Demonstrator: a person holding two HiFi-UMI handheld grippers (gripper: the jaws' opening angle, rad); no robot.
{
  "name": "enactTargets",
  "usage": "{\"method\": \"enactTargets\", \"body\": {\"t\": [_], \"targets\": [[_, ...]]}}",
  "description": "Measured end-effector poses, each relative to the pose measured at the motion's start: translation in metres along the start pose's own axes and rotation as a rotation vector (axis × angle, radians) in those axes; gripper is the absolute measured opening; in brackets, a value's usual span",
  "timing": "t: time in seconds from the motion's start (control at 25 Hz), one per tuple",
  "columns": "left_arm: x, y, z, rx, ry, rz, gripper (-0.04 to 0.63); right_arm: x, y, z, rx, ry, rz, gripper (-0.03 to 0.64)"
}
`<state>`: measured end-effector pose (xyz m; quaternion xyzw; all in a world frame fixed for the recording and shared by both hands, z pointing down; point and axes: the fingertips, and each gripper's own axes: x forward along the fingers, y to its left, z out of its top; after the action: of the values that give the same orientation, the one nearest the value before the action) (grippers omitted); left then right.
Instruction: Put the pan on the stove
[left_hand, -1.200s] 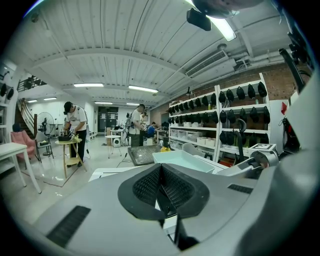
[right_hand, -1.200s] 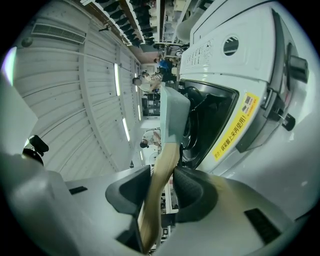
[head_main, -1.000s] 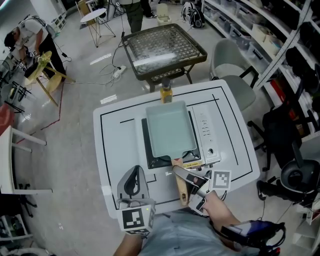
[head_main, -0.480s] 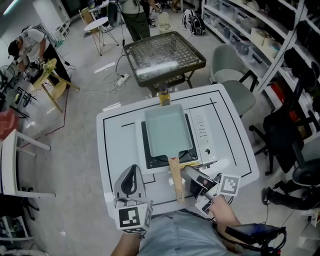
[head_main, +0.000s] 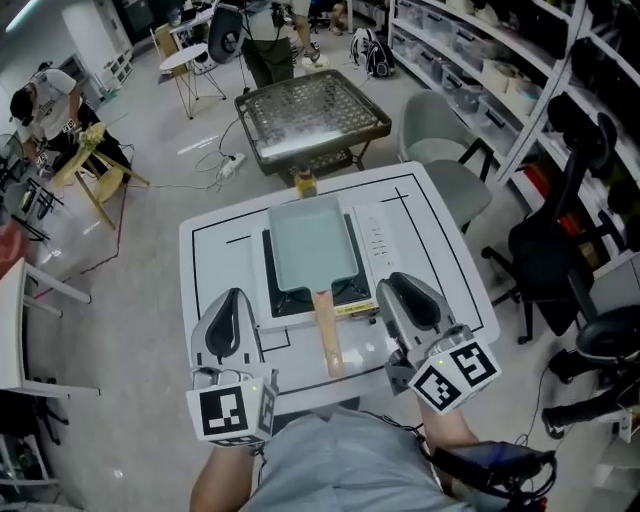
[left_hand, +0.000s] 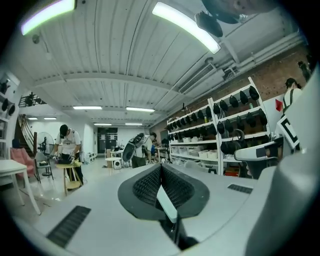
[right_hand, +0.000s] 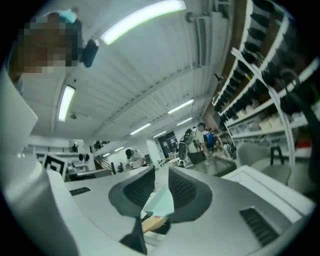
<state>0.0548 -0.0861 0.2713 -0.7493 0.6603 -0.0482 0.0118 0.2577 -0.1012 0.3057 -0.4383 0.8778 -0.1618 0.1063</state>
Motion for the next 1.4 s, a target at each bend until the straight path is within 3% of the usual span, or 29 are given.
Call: {"method": "enactTargets", "body": {"t": [0.12, 0.36, 1.4], "targets": [[-0.005, -0.002, 0.012, 0.011, -0.033, 0.012, 0.018, -0.003, 0.01, 0.003, -0.143, 0.017, -0.056, 0.087], [-0.007, -0.016, 0.013, -0.001, -0.063, -0.02, 0.018, -0.011, 0.02, -0.007, -0.291, 0.037, -0.101, 0.074], [-0.012, -0.037, 0.001, 0.003, -0.048, -0.032, 0.018, -0.024, 0.017, -0.012, -0.31, 0.033, -0.073, 0.05]]}}
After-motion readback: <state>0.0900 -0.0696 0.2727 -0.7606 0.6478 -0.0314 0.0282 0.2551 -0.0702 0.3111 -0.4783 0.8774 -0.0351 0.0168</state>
